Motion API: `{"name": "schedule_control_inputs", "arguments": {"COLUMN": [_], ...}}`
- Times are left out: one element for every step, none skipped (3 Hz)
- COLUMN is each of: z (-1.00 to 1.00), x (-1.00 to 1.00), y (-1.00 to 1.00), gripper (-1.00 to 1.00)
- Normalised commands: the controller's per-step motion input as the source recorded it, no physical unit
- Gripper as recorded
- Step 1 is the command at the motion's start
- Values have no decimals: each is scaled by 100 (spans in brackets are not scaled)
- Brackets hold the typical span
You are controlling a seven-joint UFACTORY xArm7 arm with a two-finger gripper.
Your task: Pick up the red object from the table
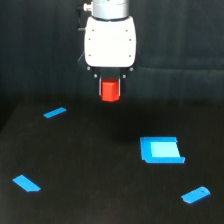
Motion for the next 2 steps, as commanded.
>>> {"name": "schedule_control_inputs", "arguments": {"z": [3,7], "x": [7,2], "y": [-10,8], "gripper": [-93,-100]}}
